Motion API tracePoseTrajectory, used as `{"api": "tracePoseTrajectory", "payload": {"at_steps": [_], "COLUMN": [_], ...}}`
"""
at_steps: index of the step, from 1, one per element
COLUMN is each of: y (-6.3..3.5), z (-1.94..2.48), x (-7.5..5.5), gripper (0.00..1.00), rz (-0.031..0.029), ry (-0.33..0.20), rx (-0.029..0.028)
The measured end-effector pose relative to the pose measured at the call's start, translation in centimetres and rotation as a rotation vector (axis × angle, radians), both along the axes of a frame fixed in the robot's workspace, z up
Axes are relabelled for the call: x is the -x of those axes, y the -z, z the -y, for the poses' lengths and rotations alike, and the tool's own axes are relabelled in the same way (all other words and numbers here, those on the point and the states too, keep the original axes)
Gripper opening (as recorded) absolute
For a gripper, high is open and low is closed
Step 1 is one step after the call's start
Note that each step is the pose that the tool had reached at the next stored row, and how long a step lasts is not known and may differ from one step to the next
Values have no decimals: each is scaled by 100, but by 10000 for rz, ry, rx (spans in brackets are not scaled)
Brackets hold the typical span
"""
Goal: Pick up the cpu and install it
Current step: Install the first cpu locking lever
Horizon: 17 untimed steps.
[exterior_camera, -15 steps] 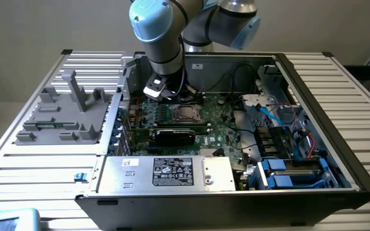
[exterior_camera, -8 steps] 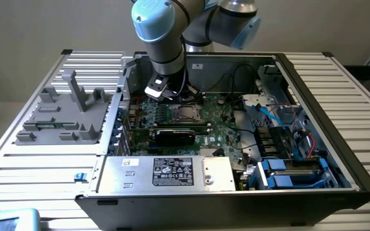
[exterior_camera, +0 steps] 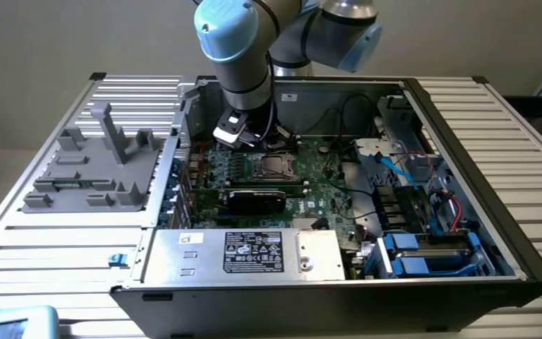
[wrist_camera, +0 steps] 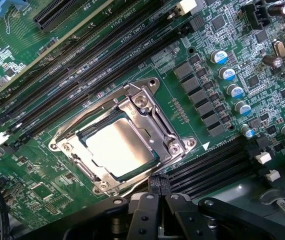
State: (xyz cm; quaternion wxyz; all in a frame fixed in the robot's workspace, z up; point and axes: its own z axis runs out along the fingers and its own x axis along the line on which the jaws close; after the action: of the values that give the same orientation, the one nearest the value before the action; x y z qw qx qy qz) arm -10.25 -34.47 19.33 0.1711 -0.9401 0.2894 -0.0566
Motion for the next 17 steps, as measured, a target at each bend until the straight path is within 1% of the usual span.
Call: {"api": "tracePoseTrajectory", "payload": {"at_steps": [11,17], "y": [-1,-3], "z": [1,2], "x": [-23,-23], "gripper": [11,11], "rz": [-10,-87], "ry": [7,4], "rx": [1,3]}}
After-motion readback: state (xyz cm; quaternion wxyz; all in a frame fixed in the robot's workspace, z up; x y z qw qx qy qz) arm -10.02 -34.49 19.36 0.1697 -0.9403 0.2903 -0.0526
